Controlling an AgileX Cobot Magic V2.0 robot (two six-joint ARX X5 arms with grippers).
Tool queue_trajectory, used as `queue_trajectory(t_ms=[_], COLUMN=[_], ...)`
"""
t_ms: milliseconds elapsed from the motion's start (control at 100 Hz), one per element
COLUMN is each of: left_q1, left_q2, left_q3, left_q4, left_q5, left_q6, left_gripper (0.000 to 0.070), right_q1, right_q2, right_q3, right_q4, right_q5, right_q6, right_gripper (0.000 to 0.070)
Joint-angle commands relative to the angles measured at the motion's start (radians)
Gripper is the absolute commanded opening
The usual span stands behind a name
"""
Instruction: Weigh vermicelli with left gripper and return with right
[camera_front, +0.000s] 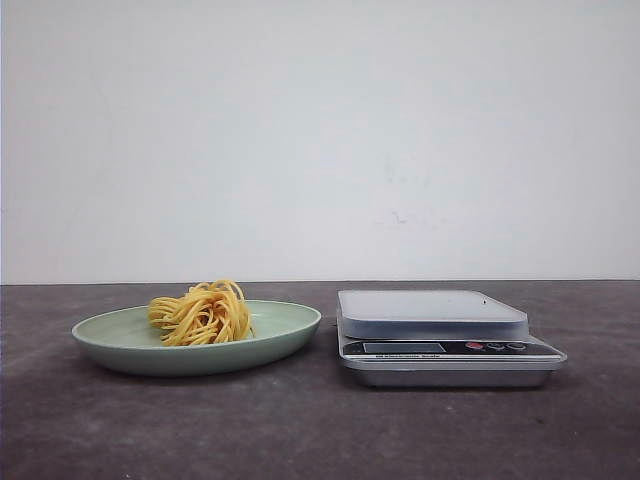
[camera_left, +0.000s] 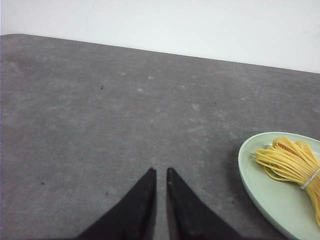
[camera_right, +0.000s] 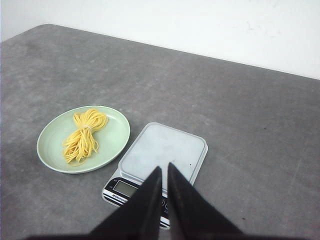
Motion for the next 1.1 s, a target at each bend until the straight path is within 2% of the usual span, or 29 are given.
queue_trajectory(t_ms=[0,300,460,1090], left_q1=[0.005,0.010,0.011,0.010], left_q2=[-0.015,-0.032,-0.032,-0.032], left_q3=[-0.014,-0.069,-0.071,-0.071], left_q4=[0.024,0.063,0.006,0.009], left_q5=[0.005,0.005,0.005,0.013], left_q6=[0.014,0.017,0.035,0.033], left_gripper=[0.0000,0.0000,0.0000,0.0000], right_q1=[0.015,0.015,0.015,0.015], right_q2=[0.005,0.005,0.005,0.005], right_q3=[0.010,0.010,0.010,0.010], right_q4=[0.010,0.010,0.010,0.010], right_q5=[0.004,0.004,0.004,0.004], right_q6=[0.008,0.008,0.008,0.008], right_gripper=[0.0010,0.0010,0.0010,0.0010])
